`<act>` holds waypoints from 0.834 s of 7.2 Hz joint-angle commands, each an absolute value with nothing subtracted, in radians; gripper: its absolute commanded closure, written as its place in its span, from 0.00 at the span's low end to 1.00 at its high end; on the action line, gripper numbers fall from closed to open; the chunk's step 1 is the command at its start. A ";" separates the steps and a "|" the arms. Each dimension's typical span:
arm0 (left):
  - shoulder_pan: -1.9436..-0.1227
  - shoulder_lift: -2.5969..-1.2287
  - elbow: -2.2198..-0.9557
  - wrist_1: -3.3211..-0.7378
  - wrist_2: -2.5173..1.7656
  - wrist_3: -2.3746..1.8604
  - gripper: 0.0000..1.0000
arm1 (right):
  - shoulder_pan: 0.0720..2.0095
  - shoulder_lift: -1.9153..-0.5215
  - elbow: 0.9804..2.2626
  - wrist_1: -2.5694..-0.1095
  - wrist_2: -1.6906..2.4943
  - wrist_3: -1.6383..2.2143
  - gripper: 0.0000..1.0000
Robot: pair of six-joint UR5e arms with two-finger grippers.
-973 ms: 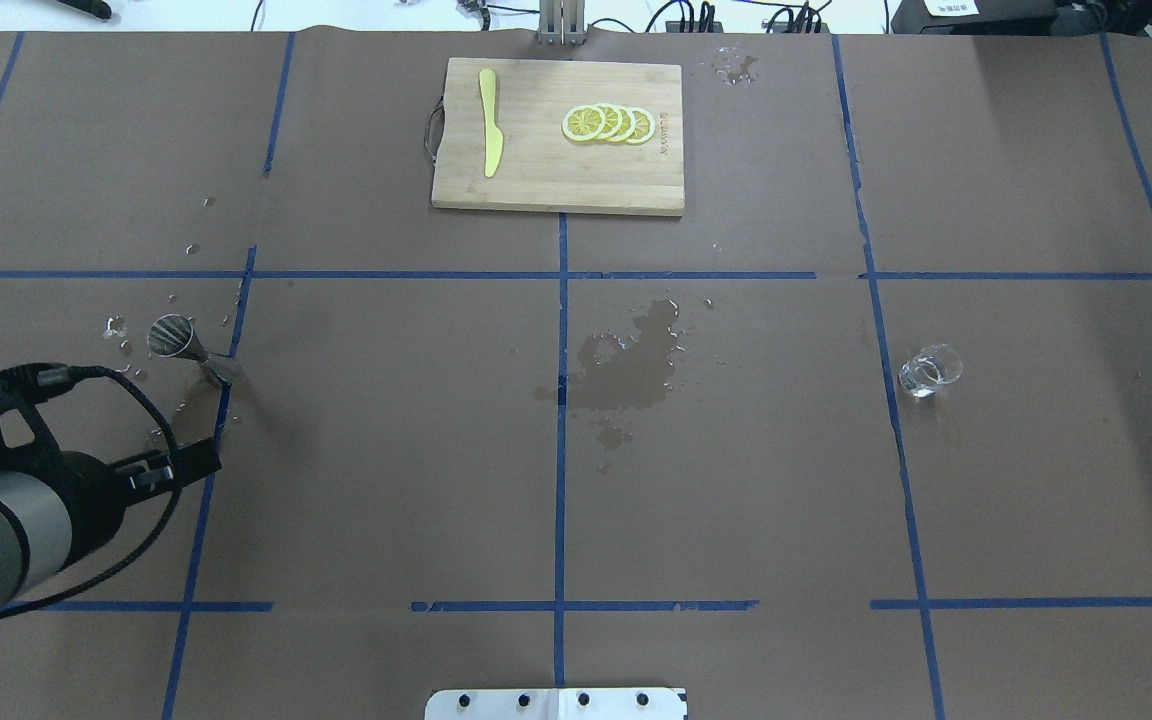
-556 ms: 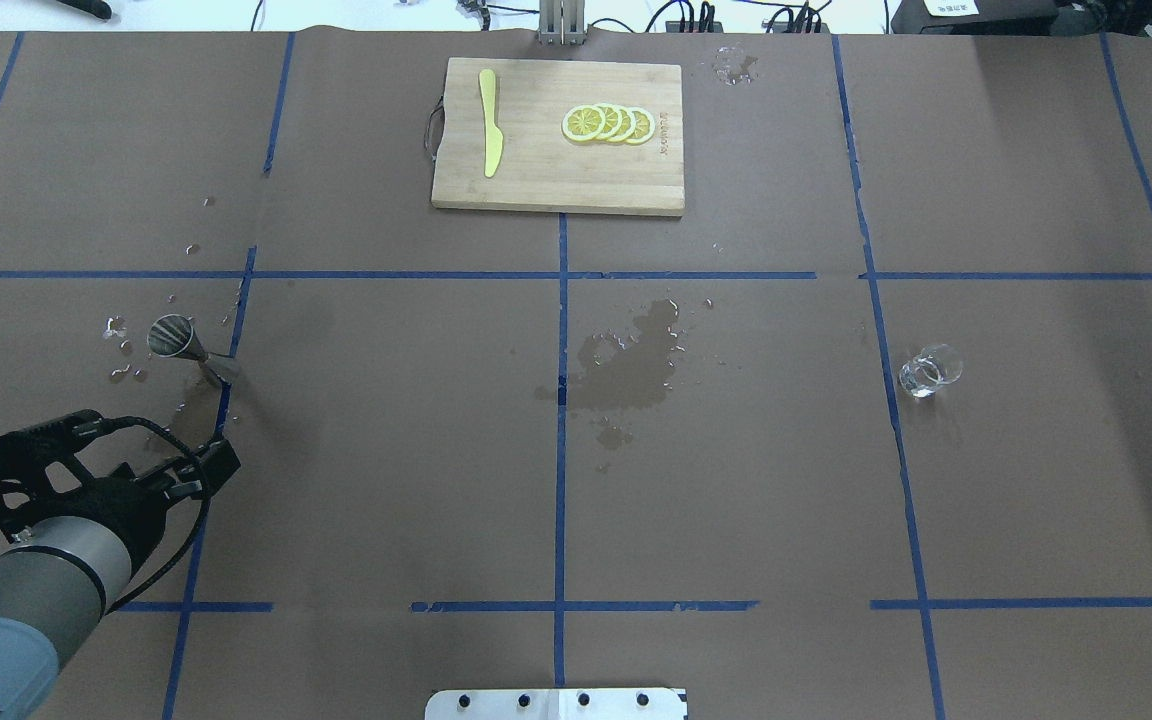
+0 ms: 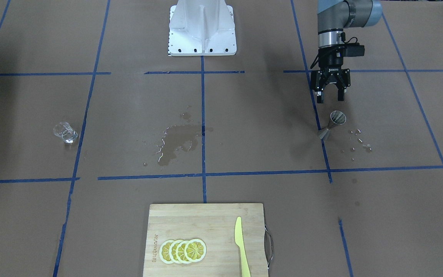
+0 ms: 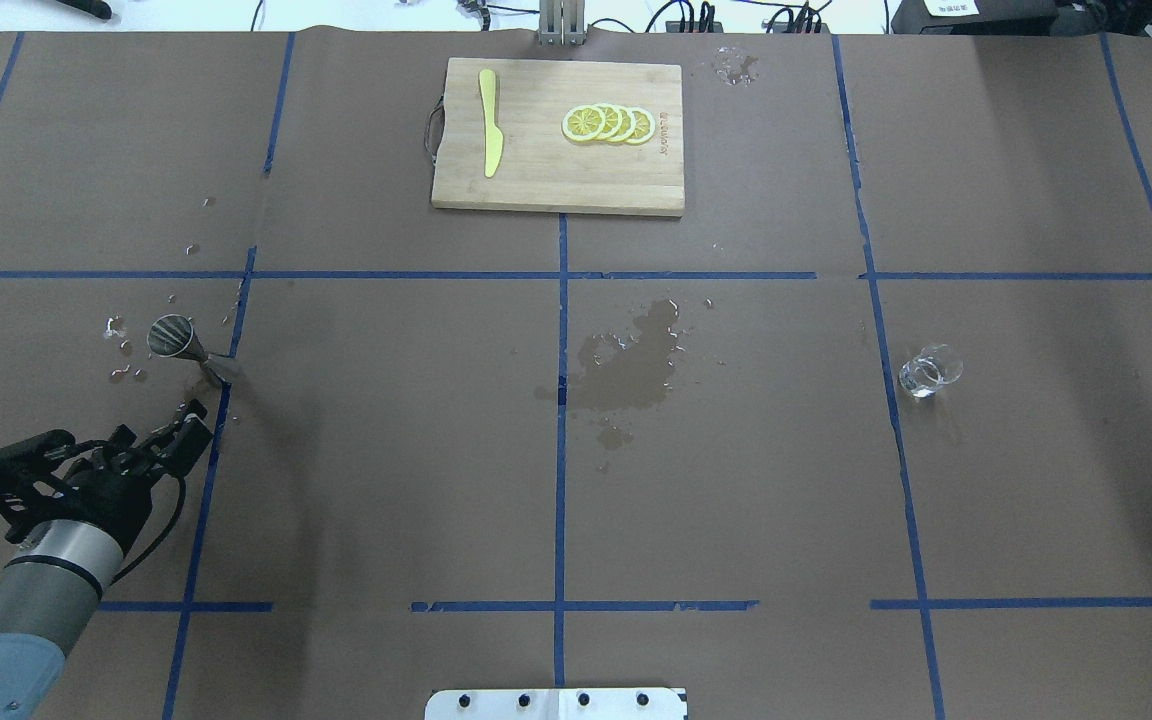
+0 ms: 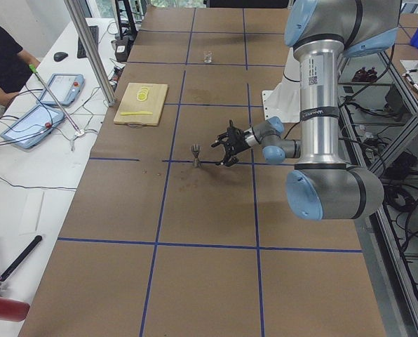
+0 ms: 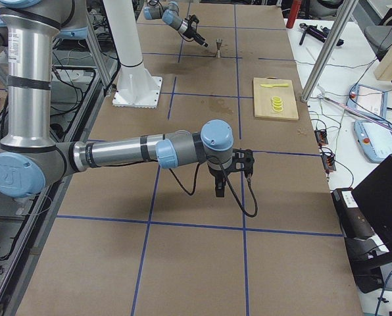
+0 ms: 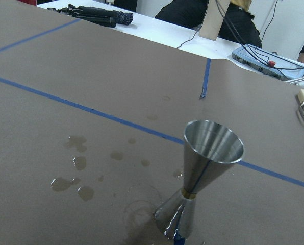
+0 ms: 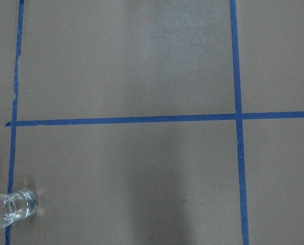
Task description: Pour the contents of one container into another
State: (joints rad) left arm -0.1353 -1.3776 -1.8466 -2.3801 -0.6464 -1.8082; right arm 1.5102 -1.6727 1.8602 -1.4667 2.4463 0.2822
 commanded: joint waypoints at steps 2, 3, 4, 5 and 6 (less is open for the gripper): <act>-0.133 -1.379 -1.758 -2.593 -0.584 -1.583 0.00 | 1.505 -1.672 1.870 -1.466 2.448 0.285 0.00; -0.133 -1.379 -1.766 -2.592 -0.584 -1.530 0.00 | 1.505 -1.672 1.870 -1.466 2.448 0.285 0.00; -0.133 -1.379 -1.773 -2.589 -0.578 -1.501 0.00 | 1.505 -1.672 1.870 -1.466 2.451 0.285 0.00; -0.133 -1.382 -1.773 -2.588 -0.571 -1.479 0.00 | 1.505 -1.672 1.868 -1.466 2.453 0.285 0.00; -0.132 -1.391 -1.773 -2.586 -0.563 -1.467 0.00 | 1.502 -1.671 1.870 -1.466 2.448 0.287 0.00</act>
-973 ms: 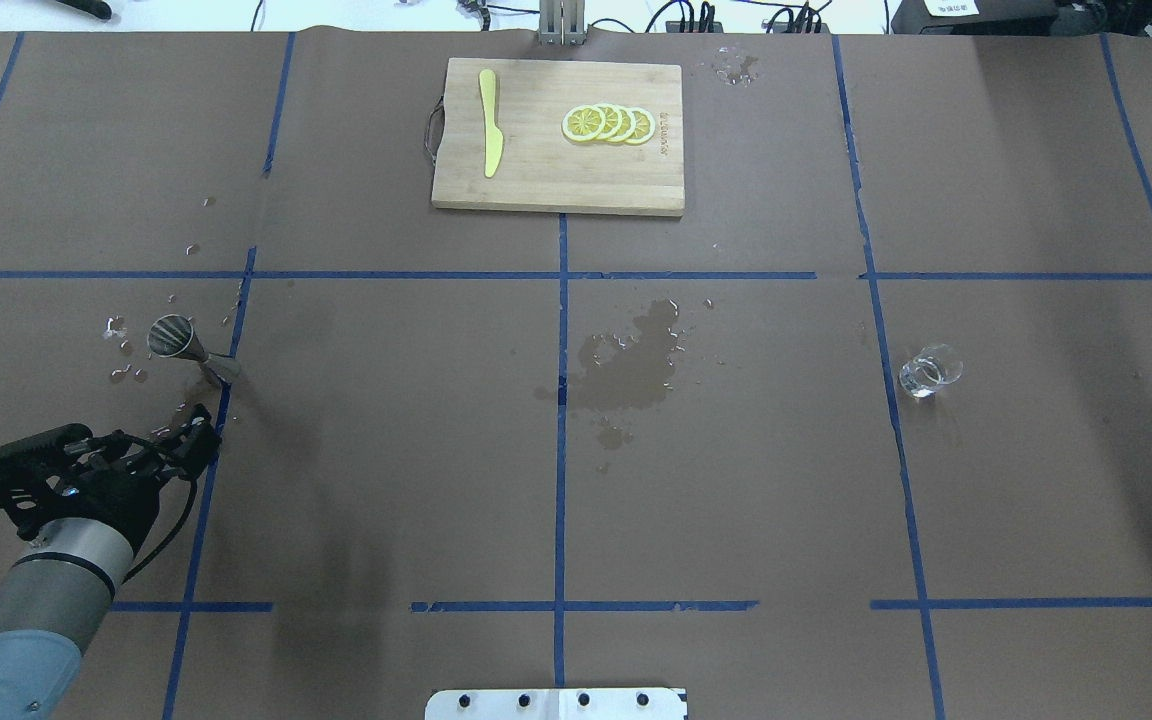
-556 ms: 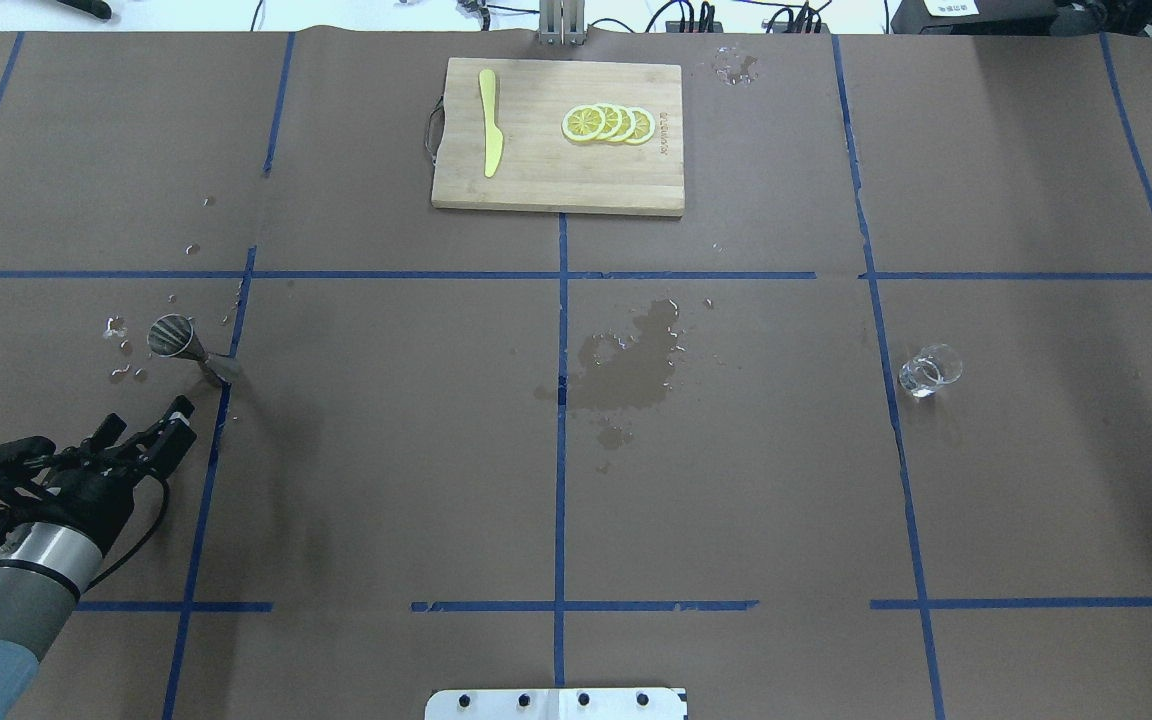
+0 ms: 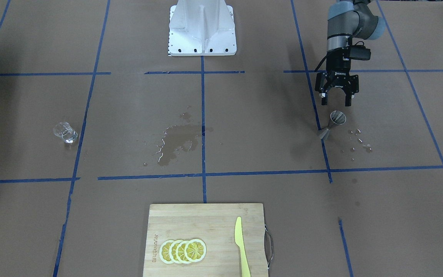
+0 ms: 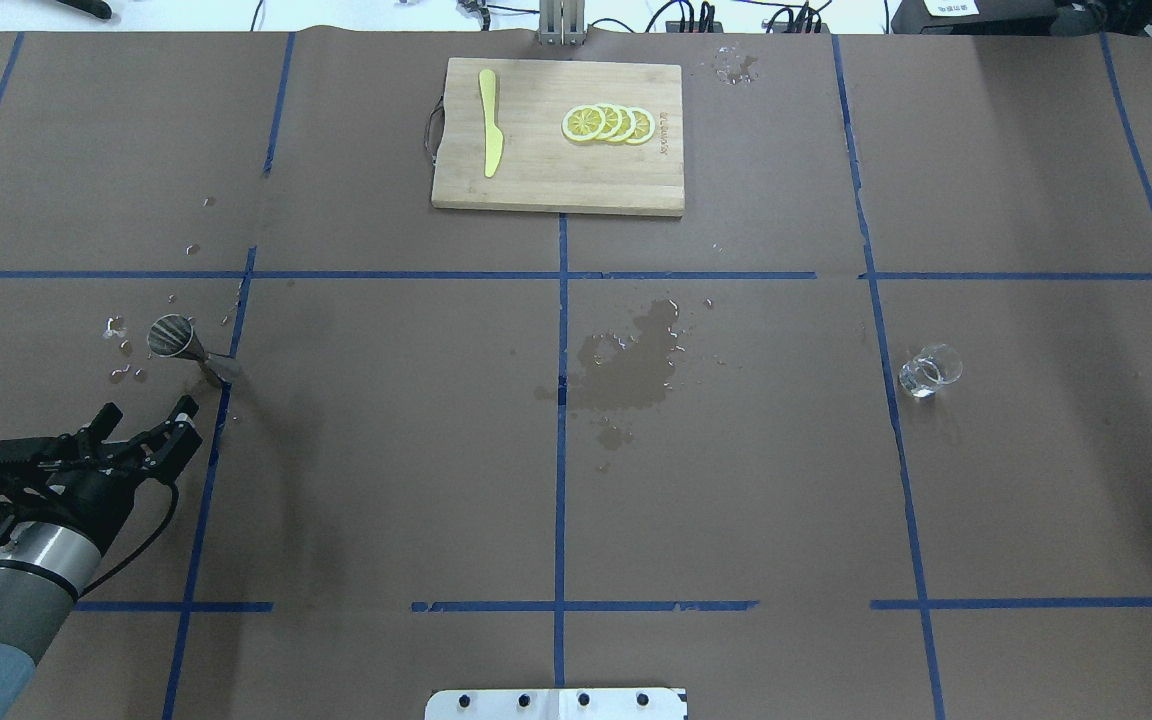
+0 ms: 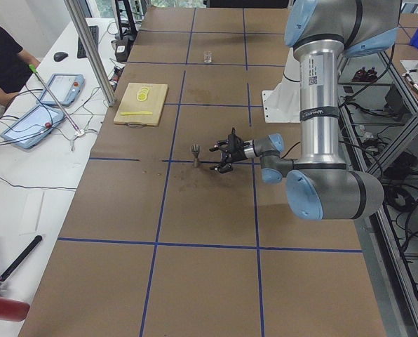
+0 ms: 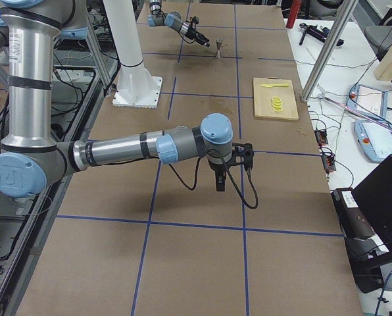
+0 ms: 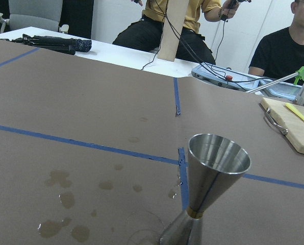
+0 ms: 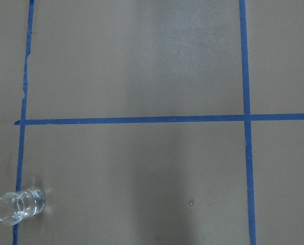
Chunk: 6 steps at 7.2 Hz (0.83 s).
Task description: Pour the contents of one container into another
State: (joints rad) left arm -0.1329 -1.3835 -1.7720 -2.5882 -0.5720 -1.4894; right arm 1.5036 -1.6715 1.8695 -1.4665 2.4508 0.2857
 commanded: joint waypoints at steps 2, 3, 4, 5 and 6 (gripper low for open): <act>-0.130 -1.423 -1.760 -2.536 -0.557 -1.430 0.00 | 1.473 -1.684 1.923 -1.465 2.425 0.291 0.00; -0.130 -1.427 -1.756 -2.520 -0.555 -1.430 0.00 | 1.403 -1.731 2.039 -1.465 2.348 0.411 0.00; -0.130 -1.427 -1.755 -2.514 -0.552 -1.430 0.00 | 1.316 -1.755 2.136 -1.463 2.280 0.560 0.00; -0.130 -1.439 -1.740 -2.513 -0.549 -1.430 0.00 | 1.254 -1.773 2.163 -1.381 2.237 0.668 0.00; -0.129 -1.465 -1.724 -2.507 -0.546 -1.430 0.01 | 1.144 -1.817 2.166 -1.236 2.118 0.809 0.00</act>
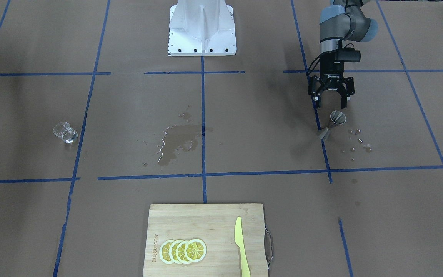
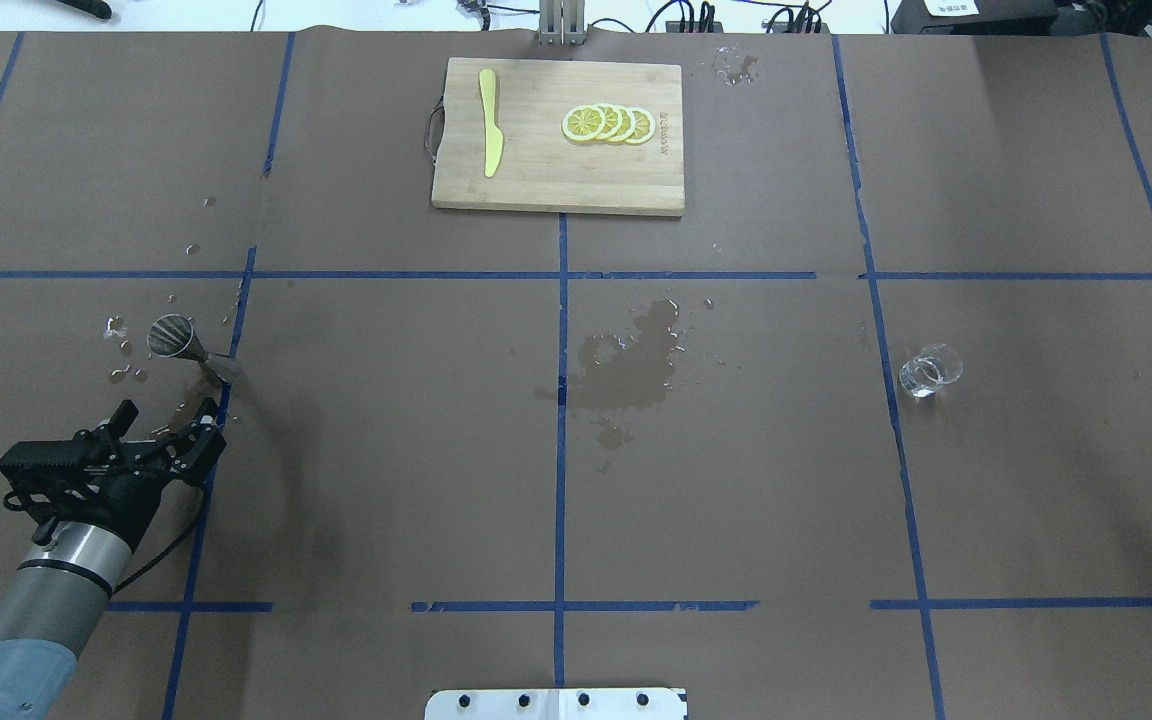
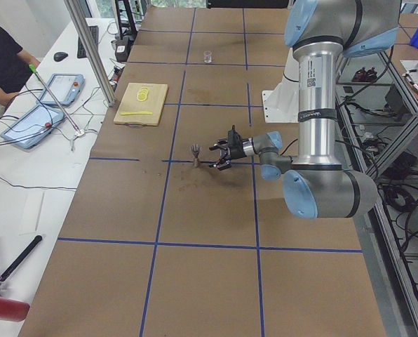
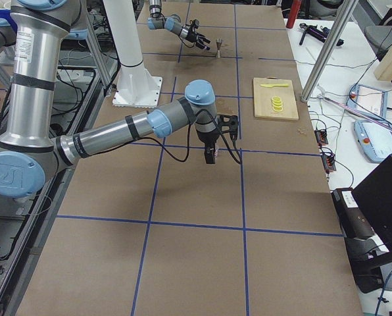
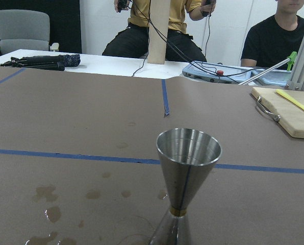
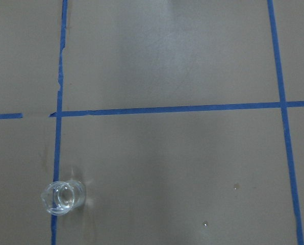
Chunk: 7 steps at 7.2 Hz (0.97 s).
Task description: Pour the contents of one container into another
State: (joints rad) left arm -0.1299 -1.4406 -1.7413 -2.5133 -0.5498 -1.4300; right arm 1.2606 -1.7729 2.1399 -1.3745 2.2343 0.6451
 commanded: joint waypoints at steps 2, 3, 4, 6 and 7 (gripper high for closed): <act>-0.130 -1.497 -1.724 -2.467 -0.496 -1.421 0.06 | 0.981 -1.861 2.166 -1.103 1.958 0.960 0.00; -0.132 -1.496 -1.723 -2.467 -0.461 -1.402 0.07 | 0.939 -1.861 2.166 -1.085 1.916 0.983 0.00; -0.133 -1.499 -1.723 -2.467 -0.443 -1.379 0.07 | 0.916 -1.861 2.166 -1.081 1.905 1.002 0.00; -0.144 -1.497 -1.717 -2.467 -0.443 -1.374 0.07 | 0.882 -1.888 2.169 -0.990 1.887 1.058 0.00; -0.147 -1.497 -1.700 -2.467 -0.443 -1.374 0.07 | 0.829 -1.914 2.172 -0.944 1.817 1.081 0.00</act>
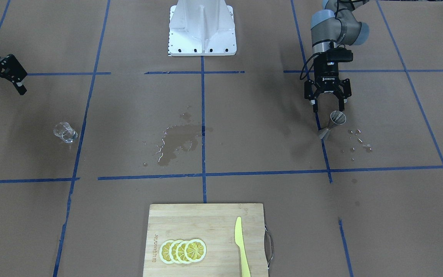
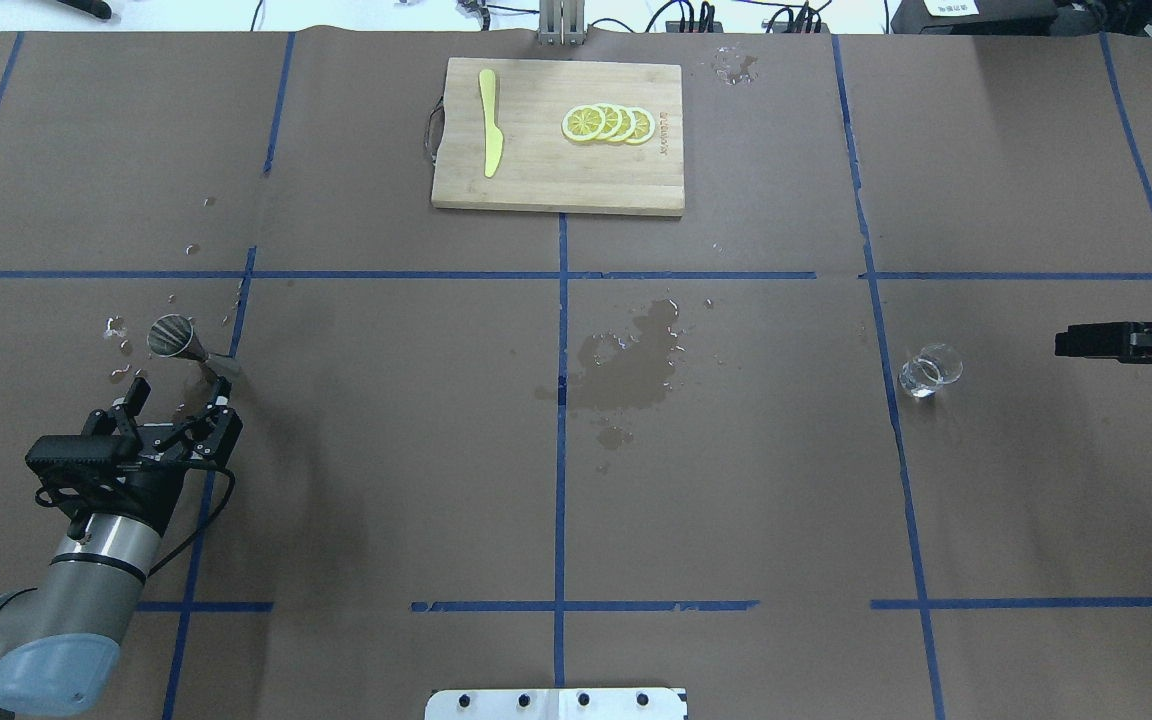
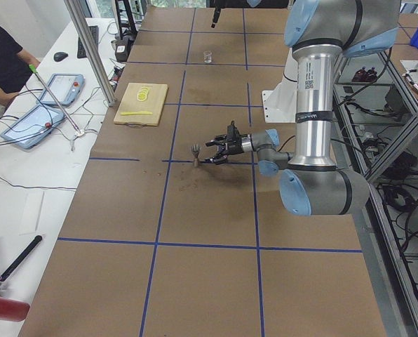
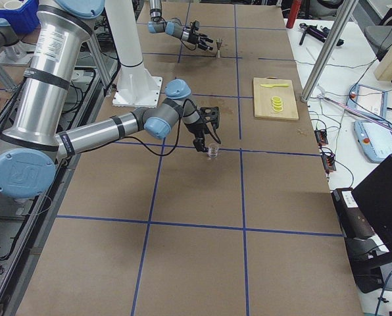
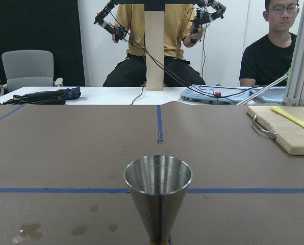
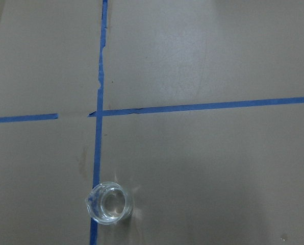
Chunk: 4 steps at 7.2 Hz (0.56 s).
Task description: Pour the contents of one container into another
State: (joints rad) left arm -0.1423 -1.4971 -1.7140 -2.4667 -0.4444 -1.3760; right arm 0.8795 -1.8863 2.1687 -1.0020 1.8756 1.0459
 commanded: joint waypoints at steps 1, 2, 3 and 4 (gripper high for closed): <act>-0.150 -1.499 -1.697 -2.467 -0.442 -1.374 0.07 | 0.748 -1.930 2.174 -0.918 1.704 1.109 0.00; -0.155 -1.499 -1.694 -2.465 -0.440 -1.373 0.08 | 0.667 -1.939 2.172 -0.892 1.595 1.152 0.00; -0.158 -1.500 -1.674 -2.465 -0.440 -1.373 0.09 | 0.599 -1.954 2.172 -0.867 1.483 1.161 0.00; -0.163 -1.534 -1.646 -2.465 -0.440 -1.373 0.10 | 0.572 -1.973 2.172 -0.844 1.436 1.163 0.00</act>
